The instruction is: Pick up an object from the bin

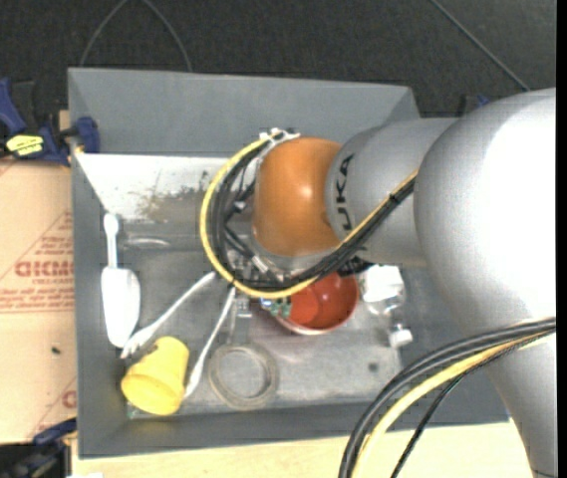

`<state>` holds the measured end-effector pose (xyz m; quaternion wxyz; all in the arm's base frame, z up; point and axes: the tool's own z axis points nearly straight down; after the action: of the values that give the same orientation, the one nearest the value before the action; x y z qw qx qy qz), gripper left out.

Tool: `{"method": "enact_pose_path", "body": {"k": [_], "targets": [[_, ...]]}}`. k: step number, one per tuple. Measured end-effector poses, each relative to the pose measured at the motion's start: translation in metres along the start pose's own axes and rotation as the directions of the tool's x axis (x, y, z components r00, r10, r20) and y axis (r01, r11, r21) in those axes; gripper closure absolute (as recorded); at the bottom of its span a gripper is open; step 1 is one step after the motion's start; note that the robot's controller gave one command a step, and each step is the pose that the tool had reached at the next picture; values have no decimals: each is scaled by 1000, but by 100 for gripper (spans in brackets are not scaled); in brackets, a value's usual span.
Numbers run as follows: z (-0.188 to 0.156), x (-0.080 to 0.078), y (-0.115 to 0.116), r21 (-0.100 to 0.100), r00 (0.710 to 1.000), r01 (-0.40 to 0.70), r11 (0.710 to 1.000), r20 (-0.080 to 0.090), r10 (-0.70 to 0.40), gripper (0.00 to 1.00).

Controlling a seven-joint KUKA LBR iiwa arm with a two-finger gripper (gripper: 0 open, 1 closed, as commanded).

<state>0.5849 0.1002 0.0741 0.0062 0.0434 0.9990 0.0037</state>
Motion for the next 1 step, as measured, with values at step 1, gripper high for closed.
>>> {"method": "enact_pose_path", "body": {"k": [1], "targets": [[0, 0, -10, -4, 998, -55, 998, 3, 55, 0]]}}
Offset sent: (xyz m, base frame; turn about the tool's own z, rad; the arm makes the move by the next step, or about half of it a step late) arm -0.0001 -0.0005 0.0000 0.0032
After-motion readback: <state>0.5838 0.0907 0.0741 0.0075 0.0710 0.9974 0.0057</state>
